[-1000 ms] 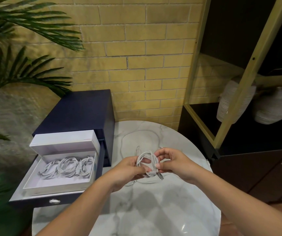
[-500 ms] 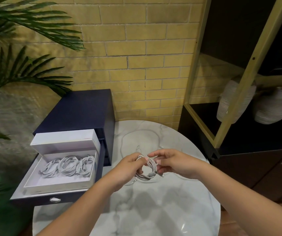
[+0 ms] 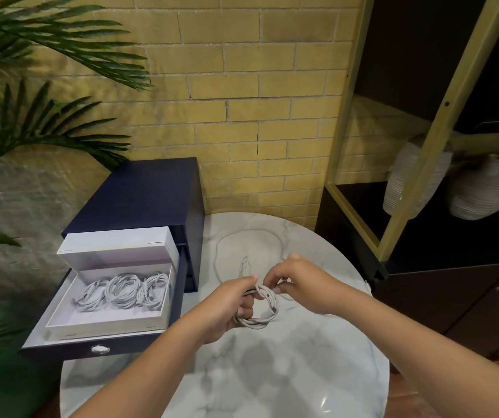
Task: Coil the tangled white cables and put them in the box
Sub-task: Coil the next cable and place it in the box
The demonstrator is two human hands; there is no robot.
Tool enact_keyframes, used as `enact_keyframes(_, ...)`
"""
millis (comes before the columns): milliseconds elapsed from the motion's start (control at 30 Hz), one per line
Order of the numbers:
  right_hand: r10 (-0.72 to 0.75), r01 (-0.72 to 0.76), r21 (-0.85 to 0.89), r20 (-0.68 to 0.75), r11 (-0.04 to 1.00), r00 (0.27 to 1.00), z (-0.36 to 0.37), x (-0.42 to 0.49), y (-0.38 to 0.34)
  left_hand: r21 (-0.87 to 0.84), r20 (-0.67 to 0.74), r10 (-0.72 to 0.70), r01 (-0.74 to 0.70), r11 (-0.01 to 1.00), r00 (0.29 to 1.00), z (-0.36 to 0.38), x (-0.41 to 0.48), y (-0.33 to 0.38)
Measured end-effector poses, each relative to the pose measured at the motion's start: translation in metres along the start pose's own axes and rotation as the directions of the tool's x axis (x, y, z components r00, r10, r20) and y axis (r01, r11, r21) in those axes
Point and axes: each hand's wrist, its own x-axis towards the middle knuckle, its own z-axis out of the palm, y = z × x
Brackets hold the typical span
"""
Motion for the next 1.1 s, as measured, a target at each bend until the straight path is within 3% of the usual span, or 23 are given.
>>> enact_keyframes(200,-0.044,0.043,-0.133,-0.007,0.990,0.999,-0.004,0.000,0.007,0.056,0.034,0.061,-0.062,0.996,0.998,0.000,0.001,-0.007)
enact_keyframes(367,-0.020,0.024,-0.114,0.042,0.993,0.999,-0.008,-0.001,0.007,0.160,0.085,0.132,-0.144,0.977,0.988,-0.005,0.001,-0.011)
enact_keyframes(533,0.162,-0.183,0.043,0.297,0.982,0.941,-0.024,-0.004,0.012,0.371,-0.009,0.241,-0.220,0.902,0.971,-0.010,0.003,-0.011)
enact_keyframes(600,0.197,-0.297,0.240,0.367,0.924,0.909,-0.027,-0.008,0.014,0.322,-0.038,0.254,-0.229,0.919,0.966,-0.010,0.005,-0.012)
enact_keyframes(767,0.240,-0.469,0.616,0.420,0.633,0.875,-0.027,-0.015,0.015,0.095,-0.076,0.214,-0.206,0.974,0.974,-0.006,0.006,-0.007)
enact_keyframes(967,0.151,-0.471,0.753,0.456,0.460,0.877,-0.021,-0.017,0.007,0.241,-0.078,0.284,-0.258,0.935,0.956,-0.006,0.006,-0.012)
enact_keyframes(1100,0.151,-0.440,0.840,0.414,0.317,0.898,-0.016,-0.018,0.007,0.337,-0.155,0.386,-0.319,0.886,0.909,-0.002,0.005,-0.009)
